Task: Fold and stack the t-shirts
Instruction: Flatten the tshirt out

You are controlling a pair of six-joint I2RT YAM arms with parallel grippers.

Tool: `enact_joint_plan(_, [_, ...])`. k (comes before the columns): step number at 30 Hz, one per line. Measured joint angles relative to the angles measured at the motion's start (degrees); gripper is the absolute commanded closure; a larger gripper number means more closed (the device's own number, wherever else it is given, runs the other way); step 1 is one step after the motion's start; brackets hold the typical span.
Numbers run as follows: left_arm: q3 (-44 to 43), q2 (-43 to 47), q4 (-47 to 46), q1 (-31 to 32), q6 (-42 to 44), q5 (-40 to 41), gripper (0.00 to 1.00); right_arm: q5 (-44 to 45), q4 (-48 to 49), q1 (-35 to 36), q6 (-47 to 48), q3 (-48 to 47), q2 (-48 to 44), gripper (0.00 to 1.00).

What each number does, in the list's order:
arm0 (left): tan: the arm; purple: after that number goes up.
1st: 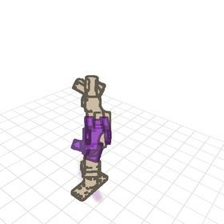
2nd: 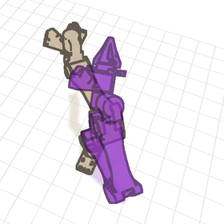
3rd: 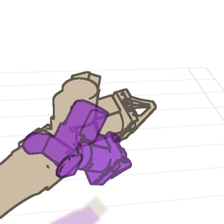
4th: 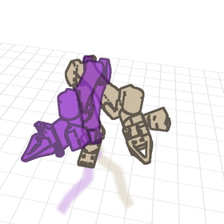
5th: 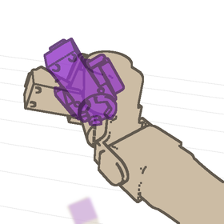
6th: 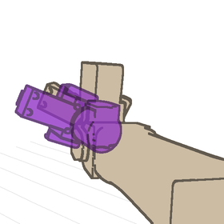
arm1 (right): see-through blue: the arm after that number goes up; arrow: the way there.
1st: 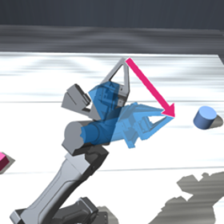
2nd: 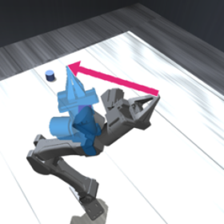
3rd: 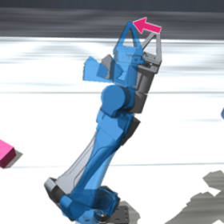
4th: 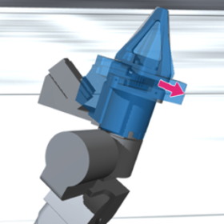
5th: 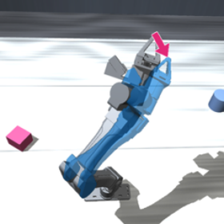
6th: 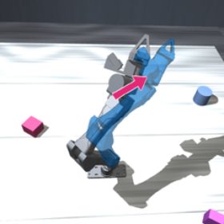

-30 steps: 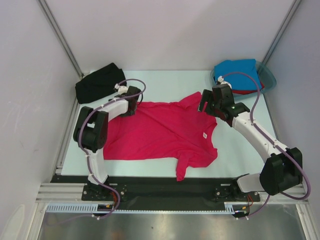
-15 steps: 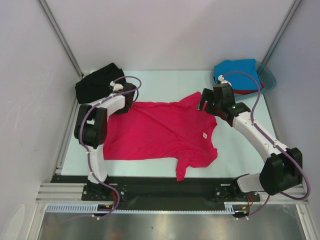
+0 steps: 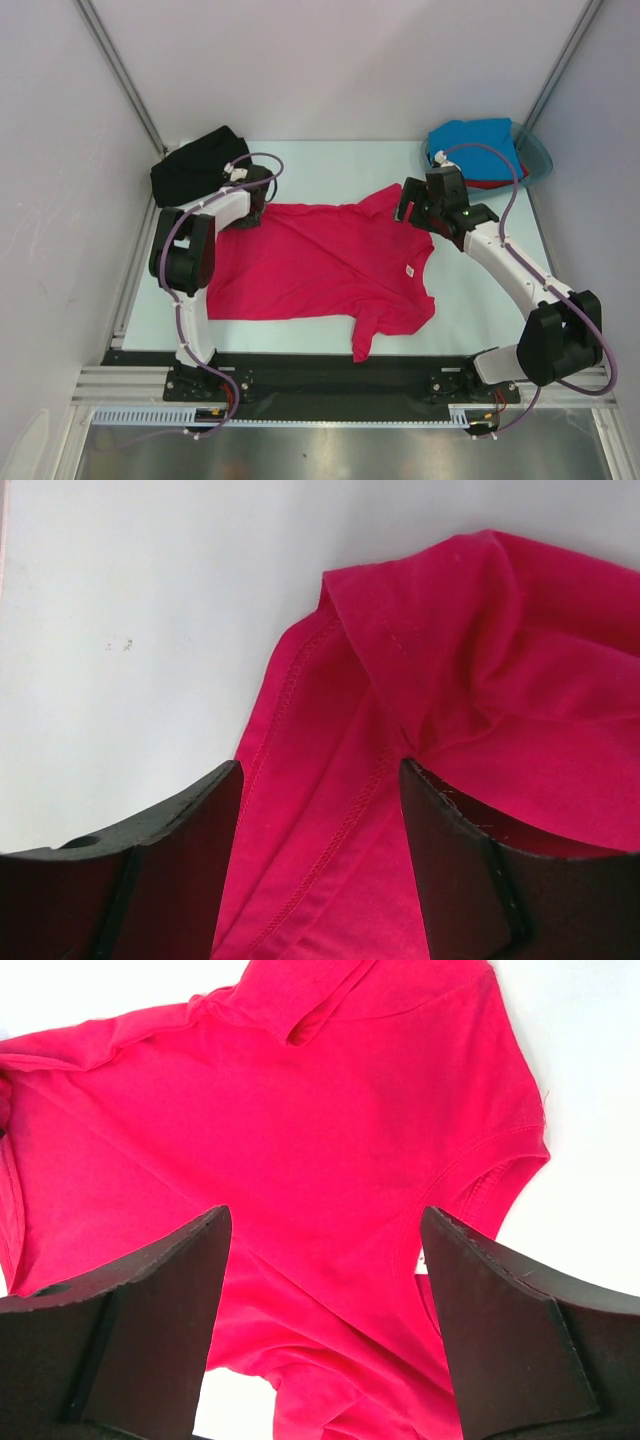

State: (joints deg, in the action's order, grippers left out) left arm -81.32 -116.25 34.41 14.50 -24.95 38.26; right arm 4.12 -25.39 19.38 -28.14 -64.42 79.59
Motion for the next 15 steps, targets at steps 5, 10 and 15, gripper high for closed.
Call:
enact_joint_plan(5, [0.0, 0.0, -0.6, 0.0, 0.1, -1.5, 0.3, -0.3, 0.0, 0.0, 0.0, 0.0, 0.2, 0.18])
enact_joint_plan(10, [0.0, 0.0, -1.1, 0.0, 0.1, -3.3, 0.29, -0.5, 0.0, 0.0, 0.2, 0.0, 0.4, 0.18])
enact_joint_plan(15, [0.2, 0.0, -1.8, 0.0, 0.1, -4.2, 0.29, -0.5, 0.0, 0.0, 0.4, 0.0, 0.6, 0.19])
